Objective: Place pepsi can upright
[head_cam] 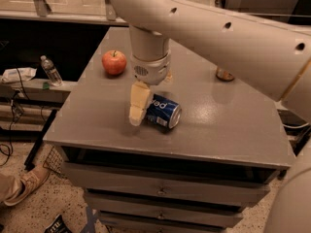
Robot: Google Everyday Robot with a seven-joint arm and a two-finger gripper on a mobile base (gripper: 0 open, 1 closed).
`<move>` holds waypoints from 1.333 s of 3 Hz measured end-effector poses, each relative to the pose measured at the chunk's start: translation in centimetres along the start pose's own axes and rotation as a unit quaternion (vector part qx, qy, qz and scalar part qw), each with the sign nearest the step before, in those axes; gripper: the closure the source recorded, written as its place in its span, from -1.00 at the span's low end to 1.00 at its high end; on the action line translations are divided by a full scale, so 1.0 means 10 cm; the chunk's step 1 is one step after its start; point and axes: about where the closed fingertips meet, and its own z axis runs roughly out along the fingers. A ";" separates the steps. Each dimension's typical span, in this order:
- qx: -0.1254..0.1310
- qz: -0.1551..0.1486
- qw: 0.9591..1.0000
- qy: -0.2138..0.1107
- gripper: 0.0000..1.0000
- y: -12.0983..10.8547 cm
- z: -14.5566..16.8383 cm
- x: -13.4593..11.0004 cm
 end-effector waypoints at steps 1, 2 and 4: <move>-0.003 -0.005 1.000 0.004 -1.00 0.09 0.02 -0.05; -0.005 -0.009 1.000 0.007 -0.68 0.17 0.03 -0.07; -0.022 -0.022 1.000 0.000 0.25 0.26 0.04 -0.14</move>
Offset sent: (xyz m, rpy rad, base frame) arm -0.0260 0.0139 -0.0053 -0.0449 0.0586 0.0248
